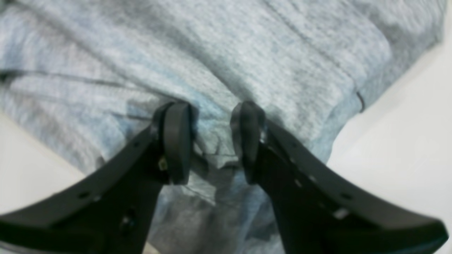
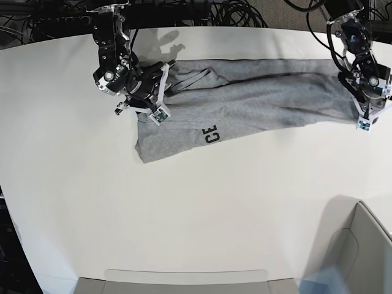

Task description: Fold the T-shirt properly

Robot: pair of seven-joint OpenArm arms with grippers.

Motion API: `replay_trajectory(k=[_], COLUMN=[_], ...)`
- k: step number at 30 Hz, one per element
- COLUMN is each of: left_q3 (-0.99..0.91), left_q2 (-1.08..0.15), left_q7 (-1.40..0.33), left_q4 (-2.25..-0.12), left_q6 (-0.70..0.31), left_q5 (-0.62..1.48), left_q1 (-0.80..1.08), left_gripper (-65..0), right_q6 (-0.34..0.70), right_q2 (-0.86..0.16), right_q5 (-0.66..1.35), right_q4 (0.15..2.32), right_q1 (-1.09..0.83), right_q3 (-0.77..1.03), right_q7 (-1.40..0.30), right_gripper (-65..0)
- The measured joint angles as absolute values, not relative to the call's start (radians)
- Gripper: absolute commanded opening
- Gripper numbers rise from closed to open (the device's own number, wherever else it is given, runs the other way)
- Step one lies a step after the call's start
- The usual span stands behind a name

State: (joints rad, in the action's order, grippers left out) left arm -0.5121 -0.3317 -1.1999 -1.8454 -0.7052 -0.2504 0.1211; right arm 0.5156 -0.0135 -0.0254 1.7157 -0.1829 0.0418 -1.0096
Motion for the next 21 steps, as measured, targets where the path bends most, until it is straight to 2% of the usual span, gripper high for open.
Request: replay_trajectory(k=[21], left_q3=[-0.502], left_q2=[-0.201], left_q7=[-1.211], left_q4=[-2.013], left_q6=[-0.700], left_q5=[-0.284], left_q1=[0.182], left_gripper=[-65.0], right_q6=[0.508], right_q2=[-0.010], right_q5=[-0.037], right_q4=[1.721], right_q1=[-0.194], right_q3=[0.043], right_q7=[-1.007], right_gripper=[-41.6])
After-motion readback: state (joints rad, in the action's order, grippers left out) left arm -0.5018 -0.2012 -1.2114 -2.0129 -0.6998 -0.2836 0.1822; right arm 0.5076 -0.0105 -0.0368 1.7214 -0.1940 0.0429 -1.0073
